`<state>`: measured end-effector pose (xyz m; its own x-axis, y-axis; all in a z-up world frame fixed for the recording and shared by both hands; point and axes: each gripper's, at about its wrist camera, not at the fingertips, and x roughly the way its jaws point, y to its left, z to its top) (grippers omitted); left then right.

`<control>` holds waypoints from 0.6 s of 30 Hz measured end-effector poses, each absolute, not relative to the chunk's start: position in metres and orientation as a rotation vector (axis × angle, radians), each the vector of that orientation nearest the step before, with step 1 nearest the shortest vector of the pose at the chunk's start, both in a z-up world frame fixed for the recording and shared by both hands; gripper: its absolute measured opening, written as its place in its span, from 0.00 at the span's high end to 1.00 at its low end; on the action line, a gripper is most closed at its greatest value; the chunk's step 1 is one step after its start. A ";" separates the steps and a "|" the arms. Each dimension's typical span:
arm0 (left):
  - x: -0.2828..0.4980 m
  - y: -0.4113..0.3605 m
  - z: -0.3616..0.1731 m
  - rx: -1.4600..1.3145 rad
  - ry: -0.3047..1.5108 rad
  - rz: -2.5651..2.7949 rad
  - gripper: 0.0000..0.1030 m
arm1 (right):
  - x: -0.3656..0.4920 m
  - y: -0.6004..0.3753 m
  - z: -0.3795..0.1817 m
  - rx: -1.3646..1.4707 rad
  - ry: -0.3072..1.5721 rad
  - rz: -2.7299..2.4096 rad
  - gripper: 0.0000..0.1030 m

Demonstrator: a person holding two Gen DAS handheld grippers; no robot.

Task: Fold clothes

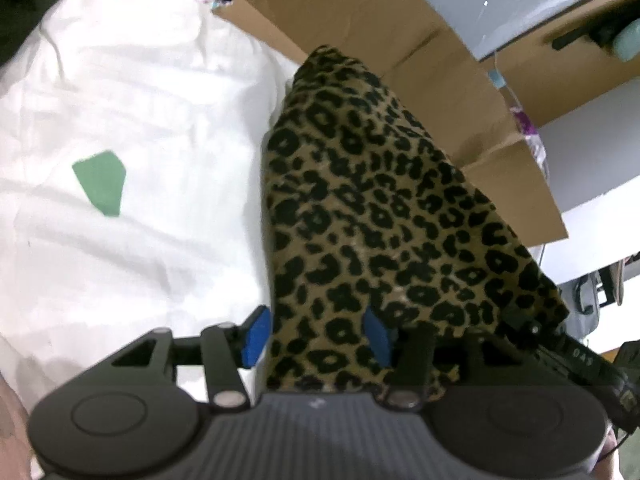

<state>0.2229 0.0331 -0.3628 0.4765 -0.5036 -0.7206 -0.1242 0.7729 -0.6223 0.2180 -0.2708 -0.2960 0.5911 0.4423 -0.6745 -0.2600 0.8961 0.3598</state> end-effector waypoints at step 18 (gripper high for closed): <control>0.207 0.073 -0.392 -0.651 1.176 -0.291 0.41 | 0.213 -0.335 -0.343 0.301 0.946 0.265 0.99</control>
<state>0.2067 0.0725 -0.3917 0.3747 -0.5335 -0.7583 -0.1187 0.7835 -0.6099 0.2129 -0.3354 -0.3425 0.5583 0.3512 -0.7517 -0.0905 0.9264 0.3656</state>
